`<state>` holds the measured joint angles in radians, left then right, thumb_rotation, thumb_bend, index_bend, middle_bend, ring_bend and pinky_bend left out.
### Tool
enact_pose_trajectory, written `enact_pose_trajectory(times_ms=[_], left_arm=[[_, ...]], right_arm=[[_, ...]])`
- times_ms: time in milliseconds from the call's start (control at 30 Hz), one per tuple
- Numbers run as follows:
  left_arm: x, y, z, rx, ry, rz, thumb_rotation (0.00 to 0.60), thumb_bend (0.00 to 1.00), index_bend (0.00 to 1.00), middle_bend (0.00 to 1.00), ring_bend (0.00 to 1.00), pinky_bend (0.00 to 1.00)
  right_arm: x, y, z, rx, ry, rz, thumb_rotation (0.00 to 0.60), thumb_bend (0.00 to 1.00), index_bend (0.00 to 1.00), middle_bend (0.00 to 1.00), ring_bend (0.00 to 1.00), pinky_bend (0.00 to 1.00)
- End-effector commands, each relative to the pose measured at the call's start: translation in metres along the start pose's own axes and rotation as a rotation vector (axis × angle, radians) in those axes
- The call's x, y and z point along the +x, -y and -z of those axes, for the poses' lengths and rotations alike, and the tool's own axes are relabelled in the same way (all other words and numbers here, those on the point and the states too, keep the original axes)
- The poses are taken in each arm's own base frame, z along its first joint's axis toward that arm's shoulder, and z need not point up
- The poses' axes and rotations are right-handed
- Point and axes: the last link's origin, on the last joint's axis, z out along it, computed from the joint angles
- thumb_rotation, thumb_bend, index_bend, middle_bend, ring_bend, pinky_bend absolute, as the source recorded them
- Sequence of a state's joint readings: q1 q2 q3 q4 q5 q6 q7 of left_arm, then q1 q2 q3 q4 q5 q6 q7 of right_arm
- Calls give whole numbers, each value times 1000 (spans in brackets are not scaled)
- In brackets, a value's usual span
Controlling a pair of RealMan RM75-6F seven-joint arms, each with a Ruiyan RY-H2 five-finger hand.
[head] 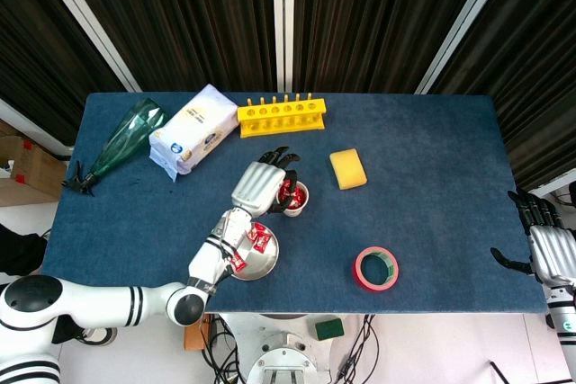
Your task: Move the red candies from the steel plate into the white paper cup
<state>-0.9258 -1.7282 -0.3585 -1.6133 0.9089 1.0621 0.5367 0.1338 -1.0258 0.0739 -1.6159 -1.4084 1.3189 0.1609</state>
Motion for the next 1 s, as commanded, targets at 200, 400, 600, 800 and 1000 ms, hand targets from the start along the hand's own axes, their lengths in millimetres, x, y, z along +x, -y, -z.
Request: enact_pose_trajectory(times_ms=[200, 400, 600, 800, 1000], left_arm=[[-10, 0, -14, 33, 1, -18, 600, 379, 596, 184, 67, 182], [-12, 3, -19, 55, 5, -39, 600, 378, 596, 184, 67, 181], [-19, 6, -20, 69, 33, -44, 600, 378, 597, 185, 66, 182], [-24, 9, -22, 82, 49, -60, 600, 378, 596, 185, 66, 183], [-29, 11, -20, 87, 76, -57, 600, 378, 592, 184, 66, 183]], right_arm=[[0, -1, -1, 1, 8, -3, 600, 204, 0, 0, 0, 0], [1, -1, 1, 5, 4, -7, 600, 205, 0, 0, 0, 0], [1, -1, 1, 6, 6, -7, 600, 204, 0, 0, 0, 0], [2, -1, 1, 5, 0, -7, 600, 205, 0, 0, 0, 0], [1, -1, 1, 5, 3, -6, 600, 205, 0, 0, 0, 0]])
